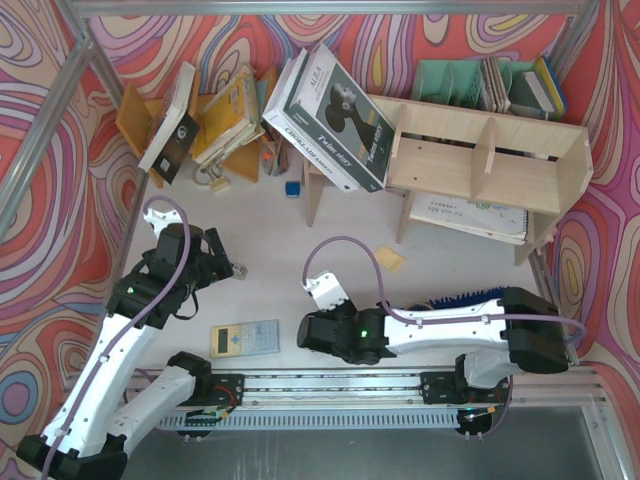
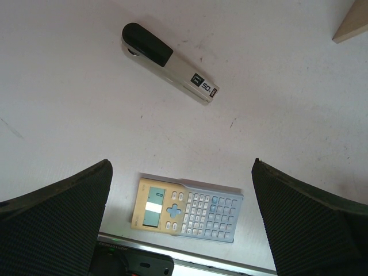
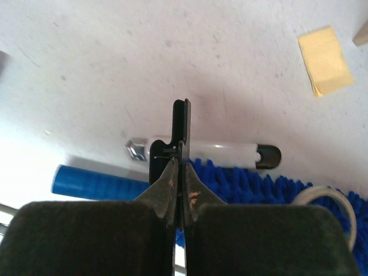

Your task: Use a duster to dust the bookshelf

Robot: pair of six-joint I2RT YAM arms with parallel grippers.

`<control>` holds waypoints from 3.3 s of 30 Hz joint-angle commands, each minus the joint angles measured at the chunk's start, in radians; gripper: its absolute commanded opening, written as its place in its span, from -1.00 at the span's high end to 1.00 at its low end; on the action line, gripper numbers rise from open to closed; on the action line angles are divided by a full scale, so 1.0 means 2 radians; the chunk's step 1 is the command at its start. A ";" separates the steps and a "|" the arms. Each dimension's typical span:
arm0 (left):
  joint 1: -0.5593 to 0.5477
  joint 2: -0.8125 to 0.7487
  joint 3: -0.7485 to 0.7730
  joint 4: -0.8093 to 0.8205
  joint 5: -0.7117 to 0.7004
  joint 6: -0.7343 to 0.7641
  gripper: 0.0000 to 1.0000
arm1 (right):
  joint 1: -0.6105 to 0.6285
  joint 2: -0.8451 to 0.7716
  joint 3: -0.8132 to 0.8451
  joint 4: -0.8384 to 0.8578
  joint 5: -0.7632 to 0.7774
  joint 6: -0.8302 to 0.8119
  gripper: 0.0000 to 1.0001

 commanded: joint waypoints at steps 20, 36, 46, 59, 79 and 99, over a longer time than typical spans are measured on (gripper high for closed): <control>0.001 -0.035 -0.011 0.002 -0.016 -0.004 -0.97 | -0.029 0.207 0.194 0.134 -0.015 -0.099 0.83; 0.001 -0.029 -0.011 0.005 -0.010 -0.002 -0.96 | -0.042 0.235 0.230 0.125 -0.029 -0.099 0.22; 0.001 -0.021 -0.009 0.002 -0.008 -0.002 -0.97 | -0.042 0.141 0.183 0.054 0.009 -0.022 0.13; 0.002 -0.018 -0.012 0.007 -0.006 0.000 -0.97 | -0.053 -0.008 0.067 -0.176 0.055 0.244 0.13; 0.001 -0.005 -0.010 0.003 -0.005 -0.001 -0.97 | -0.197 -0.181 -0.135 -0.114 -0.068 0.307 0.25; 0.001 -0.003 -0.009 0.003 -0.003 -0.001 -0.97 | -0.218 -0.150 -0.157 -0.085 -0.086 0.295 0.30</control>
